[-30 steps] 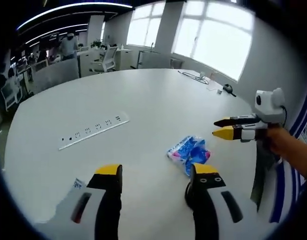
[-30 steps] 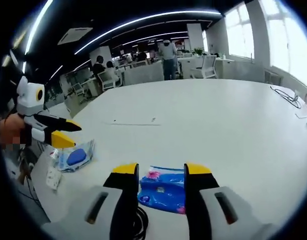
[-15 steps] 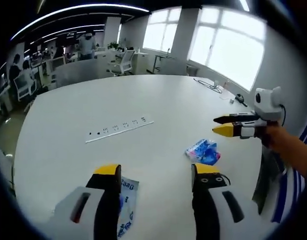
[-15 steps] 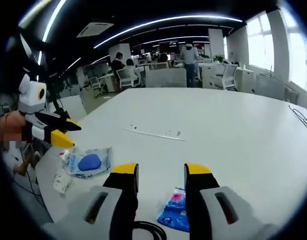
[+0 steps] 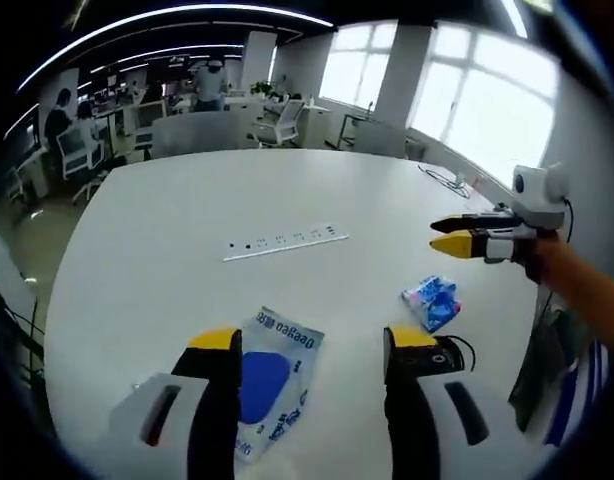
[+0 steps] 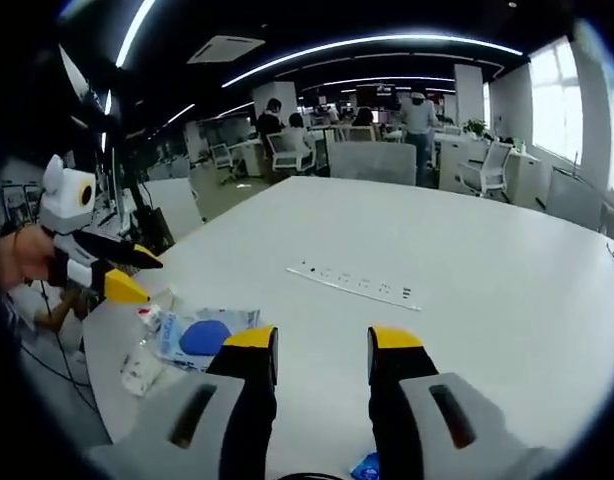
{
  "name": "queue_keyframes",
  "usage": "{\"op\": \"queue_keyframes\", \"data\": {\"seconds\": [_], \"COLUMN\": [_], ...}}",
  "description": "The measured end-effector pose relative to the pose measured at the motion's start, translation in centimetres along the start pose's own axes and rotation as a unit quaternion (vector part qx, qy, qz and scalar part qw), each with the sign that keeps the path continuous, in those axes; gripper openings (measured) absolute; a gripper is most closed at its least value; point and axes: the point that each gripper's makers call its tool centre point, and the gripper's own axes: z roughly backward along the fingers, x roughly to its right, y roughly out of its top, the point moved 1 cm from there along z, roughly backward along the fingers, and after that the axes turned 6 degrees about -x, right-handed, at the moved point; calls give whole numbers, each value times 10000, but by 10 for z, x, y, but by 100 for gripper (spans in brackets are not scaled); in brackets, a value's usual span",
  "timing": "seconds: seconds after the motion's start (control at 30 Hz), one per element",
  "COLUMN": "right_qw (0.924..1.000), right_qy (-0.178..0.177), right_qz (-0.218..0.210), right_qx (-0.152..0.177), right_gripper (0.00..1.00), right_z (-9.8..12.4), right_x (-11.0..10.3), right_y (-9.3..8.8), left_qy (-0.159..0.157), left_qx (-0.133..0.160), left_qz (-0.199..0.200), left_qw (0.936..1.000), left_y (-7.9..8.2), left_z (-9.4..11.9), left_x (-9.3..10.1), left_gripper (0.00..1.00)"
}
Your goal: Arrange the tabletop items into an orderly group along one side of the table until the central work area is clear of visible clutter.
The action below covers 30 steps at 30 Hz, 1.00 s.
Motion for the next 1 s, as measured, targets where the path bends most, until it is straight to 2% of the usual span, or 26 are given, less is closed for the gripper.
{"op": "queue_keyframes", "data": {"seconds": [0.57, 1.0], "right_qw": [9958, 9906], "right_qy": [666, 972], "right_qz": [560, 862], "right_qx": [-277, -422], "right_gripper": [34, 33], "right_z": [-51, -80], "right_x": [-53, -78], "right_y": [18, 29], "left_qy": [354, 424], "left_qx": [-126, -407], "left_qz": [663, 1206], "left_qw": [9971, 9910], "left_y": [-31, -62], "left_z": [24, 25], "left_x": [-49, -67], "left_gripper": [56, 53]}}
